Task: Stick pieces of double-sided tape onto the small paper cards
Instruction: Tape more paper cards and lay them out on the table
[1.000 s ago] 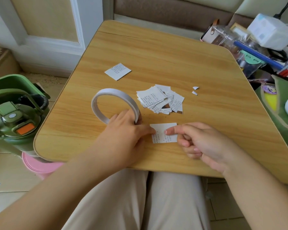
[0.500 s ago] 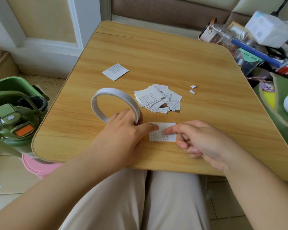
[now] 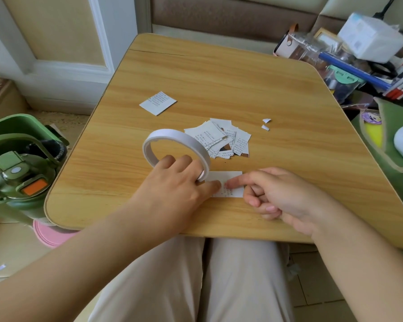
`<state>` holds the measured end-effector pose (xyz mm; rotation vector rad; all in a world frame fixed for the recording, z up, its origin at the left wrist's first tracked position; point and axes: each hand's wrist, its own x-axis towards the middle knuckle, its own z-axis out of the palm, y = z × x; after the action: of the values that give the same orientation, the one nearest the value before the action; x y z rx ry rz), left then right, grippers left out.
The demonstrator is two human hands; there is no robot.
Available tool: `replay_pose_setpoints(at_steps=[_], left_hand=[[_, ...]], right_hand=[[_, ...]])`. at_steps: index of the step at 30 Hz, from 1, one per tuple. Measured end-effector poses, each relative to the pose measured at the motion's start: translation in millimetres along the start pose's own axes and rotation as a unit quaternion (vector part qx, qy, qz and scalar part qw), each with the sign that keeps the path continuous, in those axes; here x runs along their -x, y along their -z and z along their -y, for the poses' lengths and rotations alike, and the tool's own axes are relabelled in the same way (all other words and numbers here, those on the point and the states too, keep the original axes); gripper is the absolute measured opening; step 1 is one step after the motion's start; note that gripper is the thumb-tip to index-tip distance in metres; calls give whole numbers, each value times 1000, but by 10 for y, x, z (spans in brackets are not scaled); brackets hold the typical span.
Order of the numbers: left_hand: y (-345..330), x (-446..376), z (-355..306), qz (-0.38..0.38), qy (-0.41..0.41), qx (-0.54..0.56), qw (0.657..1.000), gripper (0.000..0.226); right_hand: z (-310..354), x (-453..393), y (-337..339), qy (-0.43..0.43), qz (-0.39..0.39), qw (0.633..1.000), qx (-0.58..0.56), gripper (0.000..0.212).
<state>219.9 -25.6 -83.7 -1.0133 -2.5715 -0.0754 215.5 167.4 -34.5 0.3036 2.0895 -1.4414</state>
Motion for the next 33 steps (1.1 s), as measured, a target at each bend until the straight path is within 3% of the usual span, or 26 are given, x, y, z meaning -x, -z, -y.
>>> replay_pose_setpoints(at_steps=[10, 14, 19, 23, 26, 28, 30, 33], left_hand=[[-61, 43, 17, -3, 11, 0, 1000, 41], [-36, 20, 17, 4, 11, 1, 1000, 53], [-24, 20, 3, -5, 7, -14, 1000, 51], [-22, 27, 7, -7, 7, -15, 1000, 49], [-54, 36, 15, -3, 13, -2, 1000, 52], [-78, 46, 19, 6, 17, 9, 1000, 55], [-96, 61, 31, 10, 24, 12, 1000, 56], [-117, 81, 49, 0, 30, 20, 999, 44]], right_hand=[[-17, 15, 144, -56, 85, 989, -107, 35], [-20, 33, 173, -75, 116, 976, -166, 38], [-15, 83, 169, -90, 118, 961, -232, 42], [-17, 134, 162, -80, 78, 969, -223, 39], [-55, 167, 161, -14, -16, 991, -135, 33], [-104, 185, 130, 86, -92, 992, -9, 29], [-171, 180, 77, 207, -153, 955, 144, 26], [-313, 128, 4, 322, -167, 880, 306, 27]])
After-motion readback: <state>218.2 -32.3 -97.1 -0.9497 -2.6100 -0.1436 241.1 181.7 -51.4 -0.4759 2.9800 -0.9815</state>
